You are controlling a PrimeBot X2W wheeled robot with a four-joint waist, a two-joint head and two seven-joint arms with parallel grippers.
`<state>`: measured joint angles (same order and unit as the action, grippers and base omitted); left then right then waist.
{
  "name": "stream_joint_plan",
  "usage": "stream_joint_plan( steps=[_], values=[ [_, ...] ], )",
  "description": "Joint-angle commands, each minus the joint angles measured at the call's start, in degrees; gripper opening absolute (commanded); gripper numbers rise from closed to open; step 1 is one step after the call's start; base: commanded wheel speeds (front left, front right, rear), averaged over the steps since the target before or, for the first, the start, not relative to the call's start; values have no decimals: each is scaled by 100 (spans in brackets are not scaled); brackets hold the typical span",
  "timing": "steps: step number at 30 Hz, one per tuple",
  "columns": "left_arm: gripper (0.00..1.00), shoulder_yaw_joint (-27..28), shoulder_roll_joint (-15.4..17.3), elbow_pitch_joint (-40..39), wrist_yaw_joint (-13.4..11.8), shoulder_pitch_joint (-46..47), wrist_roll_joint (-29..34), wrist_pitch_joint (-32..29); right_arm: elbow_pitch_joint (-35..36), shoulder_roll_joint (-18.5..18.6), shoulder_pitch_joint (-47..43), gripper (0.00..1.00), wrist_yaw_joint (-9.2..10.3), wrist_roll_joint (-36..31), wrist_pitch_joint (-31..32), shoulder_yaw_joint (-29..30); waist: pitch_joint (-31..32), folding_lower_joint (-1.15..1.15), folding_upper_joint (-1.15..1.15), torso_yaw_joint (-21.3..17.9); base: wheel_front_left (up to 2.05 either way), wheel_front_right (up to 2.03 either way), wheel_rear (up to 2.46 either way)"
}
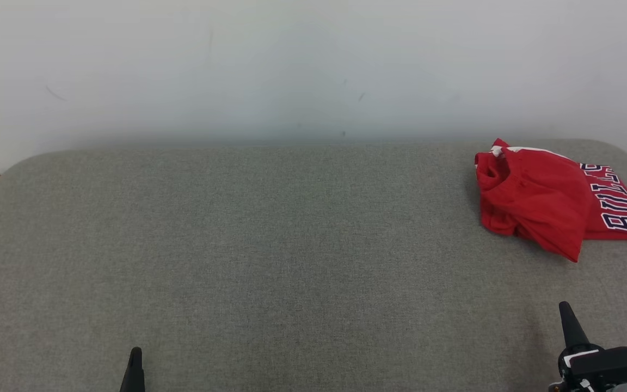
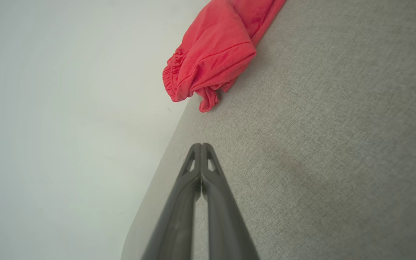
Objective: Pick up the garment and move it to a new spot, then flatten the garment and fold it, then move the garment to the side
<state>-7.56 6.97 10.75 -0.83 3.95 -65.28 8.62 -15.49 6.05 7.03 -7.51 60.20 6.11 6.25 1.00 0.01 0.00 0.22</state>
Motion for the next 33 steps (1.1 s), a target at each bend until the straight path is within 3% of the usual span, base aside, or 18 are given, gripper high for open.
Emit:
stream_joint_plan(
  steps=[1,33],
  values=[
    [0,45,7,15,56,140,-172,-21,14,14,149,0,1,167,50,60,-4,0,0,0,0,0,0],
    [0,149,-243,545,531,590,-1773,-179,-473,-61,554,0,2,1876,657,663,-93,-1,0,-11,0,0,0]
  ],
)
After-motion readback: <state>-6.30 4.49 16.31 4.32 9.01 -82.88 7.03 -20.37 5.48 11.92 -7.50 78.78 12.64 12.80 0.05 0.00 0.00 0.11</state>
